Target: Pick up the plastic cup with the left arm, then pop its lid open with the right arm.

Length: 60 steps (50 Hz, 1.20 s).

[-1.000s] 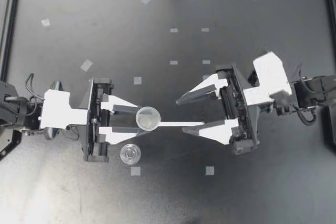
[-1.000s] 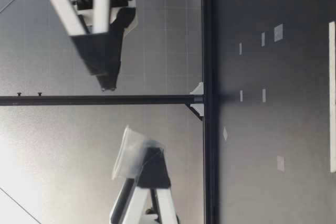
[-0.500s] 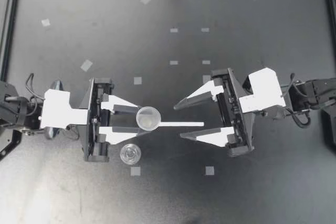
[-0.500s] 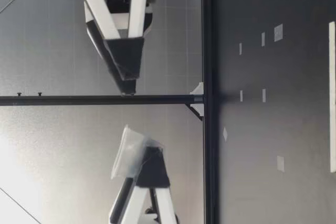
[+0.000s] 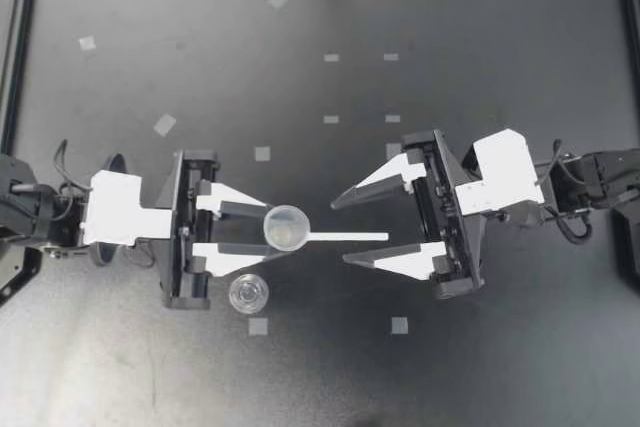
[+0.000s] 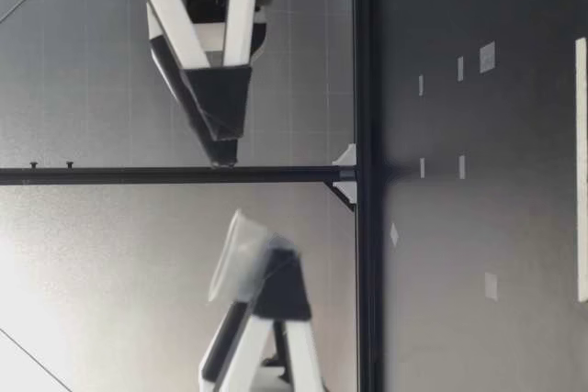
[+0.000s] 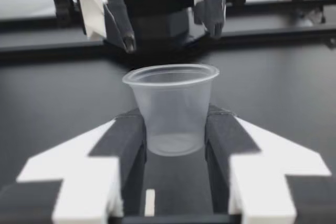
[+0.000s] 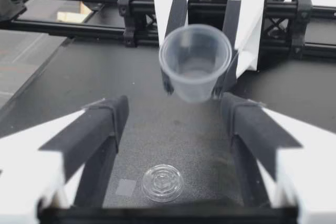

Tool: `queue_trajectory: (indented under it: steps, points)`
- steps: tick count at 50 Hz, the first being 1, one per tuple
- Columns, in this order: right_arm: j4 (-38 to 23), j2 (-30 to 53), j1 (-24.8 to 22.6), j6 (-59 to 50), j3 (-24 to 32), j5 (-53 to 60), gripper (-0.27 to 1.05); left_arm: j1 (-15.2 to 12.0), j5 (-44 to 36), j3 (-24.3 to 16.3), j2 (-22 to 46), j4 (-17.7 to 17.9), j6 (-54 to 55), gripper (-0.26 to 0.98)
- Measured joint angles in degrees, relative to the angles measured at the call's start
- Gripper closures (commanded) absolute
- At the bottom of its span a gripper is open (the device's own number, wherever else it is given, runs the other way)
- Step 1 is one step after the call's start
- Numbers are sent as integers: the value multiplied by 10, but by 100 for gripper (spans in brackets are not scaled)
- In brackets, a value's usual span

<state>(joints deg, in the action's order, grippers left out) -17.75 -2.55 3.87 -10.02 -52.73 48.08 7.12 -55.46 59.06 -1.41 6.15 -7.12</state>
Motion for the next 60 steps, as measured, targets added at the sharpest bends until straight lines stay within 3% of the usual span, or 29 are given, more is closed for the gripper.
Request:
queue_trajectory:
  steps: [60]
  points:
    - [0,3,-1,-15,0,0,7,0,26,-10,0,0,0,55]
